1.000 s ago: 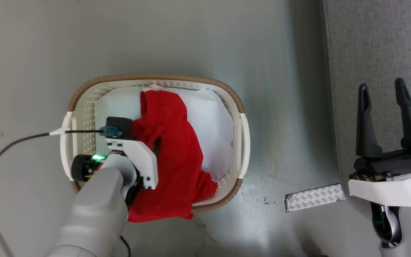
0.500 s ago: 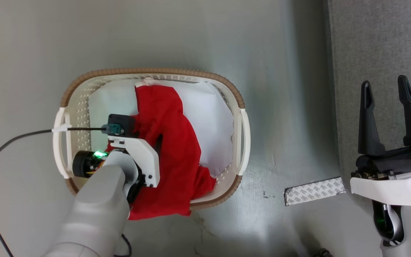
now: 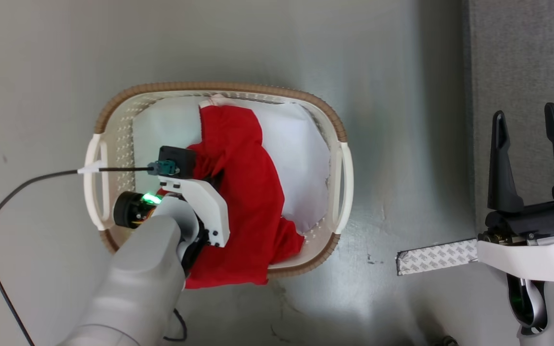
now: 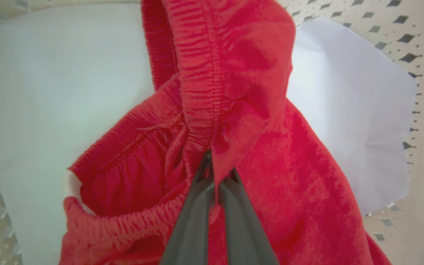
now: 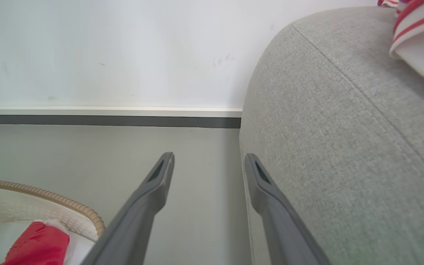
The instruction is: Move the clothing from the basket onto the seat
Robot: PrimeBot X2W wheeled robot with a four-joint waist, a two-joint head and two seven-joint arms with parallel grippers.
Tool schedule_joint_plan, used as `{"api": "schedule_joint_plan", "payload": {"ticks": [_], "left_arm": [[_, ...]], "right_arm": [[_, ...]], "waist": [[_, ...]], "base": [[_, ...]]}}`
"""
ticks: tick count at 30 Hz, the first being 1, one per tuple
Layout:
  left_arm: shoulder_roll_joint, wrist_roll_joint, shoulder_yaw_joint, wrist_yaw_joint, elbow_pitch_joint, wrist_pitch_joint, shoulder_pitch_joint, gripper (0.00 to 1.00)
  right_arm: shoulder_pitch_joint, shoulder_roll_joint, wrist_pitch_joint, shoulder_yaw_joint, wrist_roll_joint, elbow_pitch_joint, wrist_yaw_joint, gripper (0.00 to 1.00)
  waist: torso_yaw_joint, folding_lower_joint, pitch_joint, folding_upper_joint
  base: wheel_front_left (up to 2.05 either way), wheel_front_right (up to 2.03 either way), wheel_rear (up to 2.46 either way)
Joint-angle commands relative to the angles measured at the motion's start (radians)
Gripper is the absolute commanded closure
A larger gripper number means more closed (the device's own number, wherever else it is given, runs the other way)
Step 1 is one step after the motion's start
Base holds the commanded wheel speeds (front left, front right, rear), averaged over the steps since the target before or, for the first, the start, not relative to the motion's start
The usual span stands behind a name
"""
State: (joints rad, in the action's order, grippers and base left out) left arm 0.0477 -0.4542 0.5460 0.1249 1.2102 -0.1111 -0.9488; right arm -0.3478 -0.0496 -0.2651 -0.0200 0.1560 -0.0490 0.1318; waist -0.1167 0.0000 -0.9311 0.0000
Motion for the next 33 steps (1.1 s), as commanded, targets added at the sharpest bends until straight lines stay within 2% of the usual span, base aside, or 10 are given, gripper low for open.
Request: {"api": "schedule_joint_plan", "payload": {"ticks": [1,5,6,11,12,17,18,25,28,33], "left_arm": [[0.006,-0.021,0.010,0.004,-0.011,-0.011,0.011,1.00],[0.005,-0.072,0.038,0.006,-0.049,-0.030,0.038,1.00],[0.005,-0.115,0.059,0.006,-0.078,-0.049,0.063,1.00],[0.019,-0.193,0.094,0.006,-0.134,-0.089,0.126,1.00],[0.040,-0.238,0.111,0.006,-0.172,-0.107,0.165,1.00],[0.082,-0.330,0.135,0.006,-0.263,-0.136,0.266,1.00],[0.082,-0.330,0.135,0.006,-0.263,-0.136,0.266,1.00],[0.136,-0.383,0.114,0.006,-0.384,-0.154,0.390,1.00],[0.160,-0.379,0.076,-0.014,-0.460,-0.153,0.443,1.00],[0.223,-0.340,0.040,-0.080,-0.624,-0.153,0.548,1.00]], "right_arm": [[-0.004,-0.002,0.001,0.005,-0.006,0.009,-0.002,0.00],[-0.017,-0.002,0.001,-0.005,0.006,0.019,-0.002,0.00],[-0.020,-0.002,0.001,-0.010,0.011,0.035,-0.002,0.00],[-0.022,-0.002,0.001,-0.017,0.019,0.071,-0.002,0.00],[-0.017,-0.002,0.001,-0.023,0.023,0.094,-0.002,0.00],[0.015,-0.002,0.001,-0.037,0.039,0.156,-0.002,0.00],[0.015,-0.002,0.001,-0.037,0.039,0.156,-0.002,0.00],[0.077,-0.002,0.001,-0.067,0.056,0.231,-0.002,0.00],[0.107,-0.002,0.001,-0.080,0.065,0.252,-0.002,0.00],[0.164,-0.002,0.001,-0.112,0.078,0.277,-0.002,0.00]], "waist": [[0.008,0.0000,0.001,0.0000],[0.022,0.0000,0.030,0.0000],[0.034,0.0000,0.064,0.0000],[0.062,0.0000,0.154,0.0000],[0.076,0.0000,0.212,0.0000],[0.113,0.0000,0.373,0.0000],[0.113,0.0000,0.373,0.0000],[0.161,0.0000,0.594,0.0000],[0.177,0.0000,0.680,0.0000],[0.191,0.0000,0.798,0.0000]], "base": [[0.00,0.00,0.00],[0.00,0.00,0.00],[0.00,0.00,0.00],[0.00,0.00,0.00],[0.00,0.00,0.00],[0.00,0.00,0.00],[0.00,0.00,0.00],[0.00,0.00,0.00],[0.00,0.00,0.00],[0.00,0.00,0.00]]}}
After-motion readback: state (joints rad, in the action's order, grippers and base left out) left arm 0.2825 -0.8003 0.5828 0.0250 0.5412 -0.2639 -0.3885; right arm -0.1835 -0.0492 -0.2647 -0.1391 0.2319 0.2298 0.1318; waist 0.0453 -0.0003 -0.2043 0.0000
